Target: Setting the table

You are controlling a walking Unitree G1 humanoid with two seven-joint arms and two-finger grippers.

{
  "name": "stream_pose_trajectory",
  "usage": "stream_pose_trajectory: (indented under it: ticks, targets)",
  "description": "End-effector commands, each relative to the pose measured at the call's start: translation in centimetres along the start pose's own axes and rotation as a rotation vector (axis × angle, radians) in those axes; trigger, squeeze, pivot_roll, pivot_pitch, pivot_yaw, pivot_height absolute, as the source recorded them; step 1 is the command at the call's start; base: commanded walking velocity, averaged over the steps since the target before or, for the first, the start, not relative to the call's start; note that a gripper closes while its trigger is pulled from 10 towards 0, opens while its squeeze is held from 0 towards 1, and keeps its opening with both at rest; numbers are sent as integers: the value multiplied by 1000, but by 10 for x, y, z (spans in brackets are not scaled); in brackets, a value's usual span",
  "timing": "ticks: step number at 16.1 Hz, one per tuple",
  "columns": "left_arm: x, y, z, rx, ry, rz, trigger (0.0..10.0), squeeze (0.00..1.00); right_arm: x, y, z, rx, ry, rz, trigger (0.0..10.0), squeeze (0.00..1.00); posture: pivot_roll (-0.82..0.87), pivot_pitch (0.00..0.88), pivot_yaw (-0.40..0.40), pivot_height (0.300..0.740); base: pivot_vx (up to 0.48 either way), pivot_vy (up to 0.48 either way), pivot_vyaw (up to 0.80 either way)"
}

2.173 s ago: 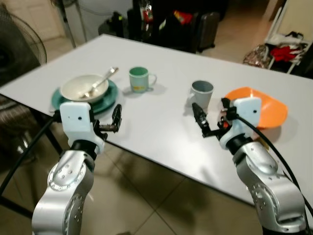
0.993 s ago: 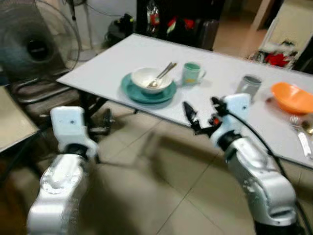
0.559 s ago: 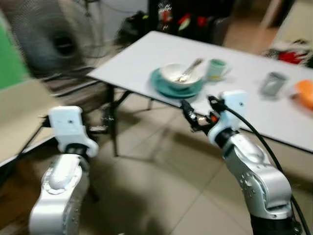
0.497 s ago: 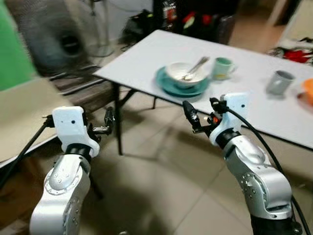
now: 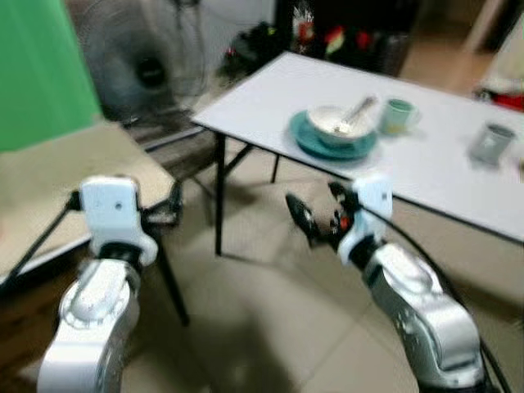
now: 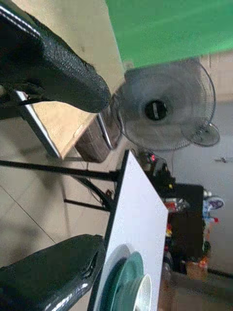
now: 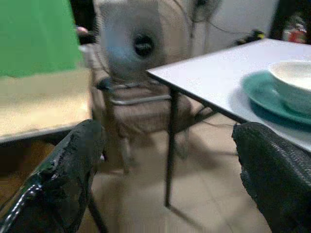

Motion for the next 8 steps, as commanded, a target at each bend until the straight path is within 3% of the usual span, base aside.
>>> stream_pose_trajectory:
  ticks: [1,5,8]
  targets:
    - [2,4,0,13,-14,-3,10000,0,0,10,-1,40,16,9,10000,0,-41,0,12,740,255,0,800]
    - [0,4,4,8,-13,-11,10000,0,0,7,0,21,45,11,10000,0,-23,0,13,740,257,0,800]
    - [-4,4,10,-1,5,-12,10000,0,-12,0,-3,-19,130,19,10000,0,-2,0,6,740,289,0,800]
Point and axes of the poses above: a point about 5 cm out from each wrist's last joint towards the gripper, its own z axis pointing back from the gripper into the wrist, its own y axis along the axis of the wrist's last joint, x = y × z, the point moved 2 cm from there along -z, pointing out of the wrist towards the gripper, and after that the axes turned 14 degrees about -z, right-handed, at the moved point
